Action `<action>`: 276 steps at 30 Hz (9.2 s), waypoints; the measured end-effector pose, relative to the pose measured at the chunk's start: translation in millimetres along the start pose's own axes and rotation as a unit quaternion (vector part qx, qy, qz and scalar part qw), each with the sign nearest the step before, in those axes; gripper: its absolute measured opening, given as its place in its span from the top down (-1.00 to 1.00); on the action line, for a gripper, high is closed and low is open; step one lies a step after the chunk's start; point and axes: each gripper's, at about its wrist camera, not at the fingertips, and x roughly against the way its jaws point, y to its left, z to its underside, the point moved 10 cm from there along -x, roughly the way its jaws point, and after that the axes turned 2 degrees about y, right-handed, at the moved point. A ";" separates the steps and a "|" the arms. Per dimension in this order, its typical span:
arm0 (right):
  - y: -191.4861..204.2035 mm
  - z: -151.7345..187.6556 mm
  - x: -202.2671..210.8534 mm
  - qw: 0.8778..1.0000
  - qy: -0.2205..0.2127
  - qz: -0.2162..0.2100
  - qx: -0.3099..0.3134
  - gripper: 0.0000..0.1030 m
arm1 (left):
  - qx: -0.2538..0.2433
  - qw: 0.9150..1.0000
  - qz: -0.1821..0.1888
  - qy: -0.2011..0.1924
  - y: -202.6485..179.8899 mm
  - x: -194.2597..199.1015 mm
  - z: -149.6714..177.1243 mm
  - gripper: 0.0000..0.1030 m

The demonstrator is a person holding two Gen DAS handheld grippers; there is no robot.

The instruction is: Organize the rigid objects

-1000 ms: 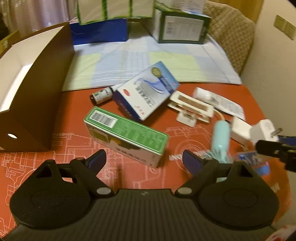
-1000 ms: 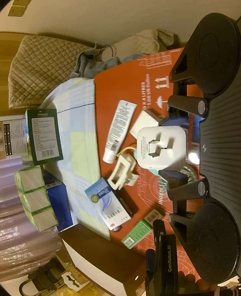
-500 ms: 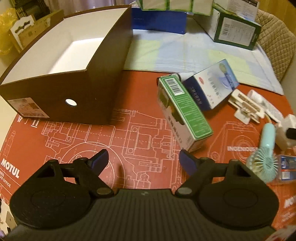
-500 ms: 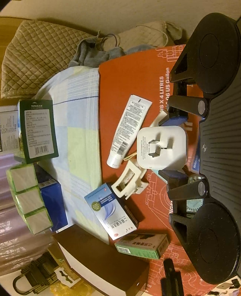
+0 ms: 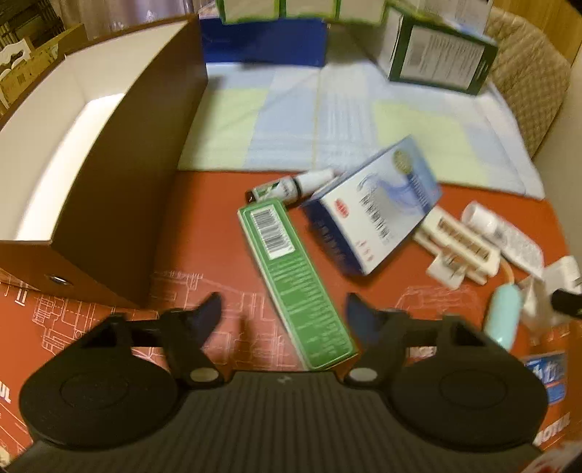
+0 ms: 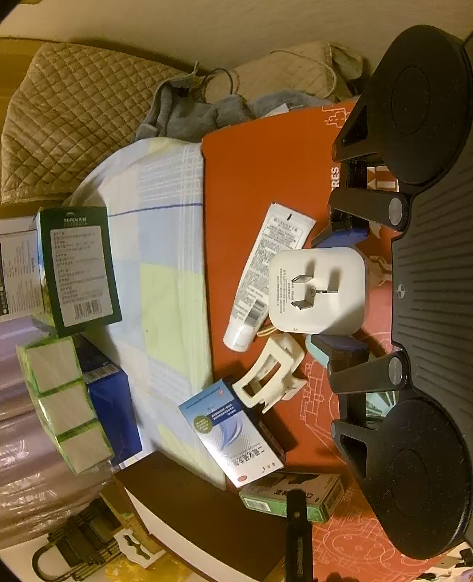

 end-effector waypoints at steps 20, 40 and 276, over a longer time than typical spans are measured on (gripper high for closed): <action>-5.3 8.9 11.7 1.000 0.000 0.008 -0.006 0.12 | -0.115 0.993 0.024 0.001 -7.1 -8.2 -14.5 0.35; 133.4 -1.1 33.7 0.999 -0.036 -0.028 0.028 0.12 | -0.089 0.988 0.090 -0.089 61.3 96.1 -35.5 0.50; 184.0 105.4 -1.4 0.987 0.090 -0.090 0.102 -0.21 | -0.158 0.979 0.125 -0.027 62.9 26.5 107.9 -0.19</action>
